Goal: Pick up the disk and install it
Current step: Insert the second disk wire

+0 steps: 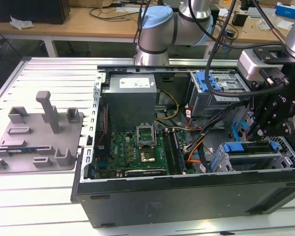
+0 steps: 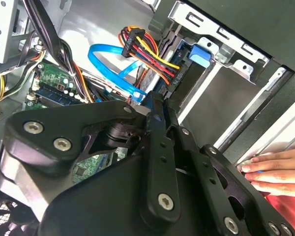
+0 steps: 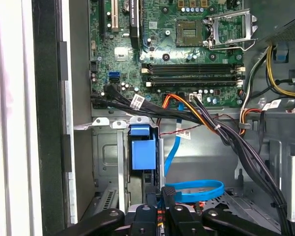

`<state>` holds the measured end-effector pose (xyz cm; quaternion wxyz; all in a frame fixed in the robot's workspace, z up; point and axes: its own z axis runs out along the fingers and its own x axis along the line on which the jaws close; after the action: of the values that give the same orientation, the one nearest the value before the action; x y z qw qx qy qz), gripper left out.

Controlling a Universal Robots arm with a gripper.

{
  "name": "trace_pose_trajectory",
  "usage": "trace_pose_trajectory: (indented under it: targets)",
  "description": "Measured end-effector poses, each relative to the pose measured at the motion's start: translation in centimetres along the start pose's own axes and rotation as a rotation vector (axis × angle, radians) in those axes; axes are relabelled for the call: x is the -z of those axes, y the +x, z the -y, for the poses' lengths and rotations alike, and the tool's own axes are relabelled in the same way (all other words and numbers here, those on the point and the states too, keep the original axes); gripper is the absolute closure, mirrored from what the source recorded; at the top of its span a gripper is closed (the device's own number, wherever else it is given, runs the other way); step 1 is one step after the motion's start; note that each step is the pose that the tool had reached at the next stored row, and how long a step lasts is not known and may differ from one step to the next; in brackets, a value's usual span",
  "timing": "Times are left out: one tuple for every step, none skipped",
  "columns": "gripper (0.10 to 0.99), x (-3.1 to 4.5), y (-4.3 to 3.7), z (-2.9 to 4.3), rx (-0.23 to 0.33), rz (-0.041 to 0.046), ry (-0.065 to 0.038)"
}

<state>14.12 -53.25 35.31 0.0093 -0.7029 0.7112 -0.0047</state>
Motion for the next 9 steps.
trace_pose_trajectory:
  targets:
    - [0.925, 0.00, 0.02, 0.01, 0.000, 0.0000, 0.000]
    - [0.925, -0.01, 0.03, 0.02, 0.000, 0.0001, 0.000]
    - [0.925, -0.02, 0.03, 0.02, 0.000, 0.0000, 0.000]
    - [0.925, -0.04, 0.04, 0.03, 0.000, 0.0000, 0.000]
    - [0.925, -0.06, 0.04, 0.04, 0.000, -0.0002, 0.000]
    - [0.925, -0.08, 0.03, 0.10, 0.000, 0.0000, 0.000]
    - [0.925, -0.10, 0.03, 0.17, 0.000, 0.0002, 0.000]
    - [0.925, -0.11, 0.03, 0.23, 0.000, 0.0001, 0.000]
    - [0.925, -0.12, 0.04, 0.27, 0.000, 0.0000, 0.000]
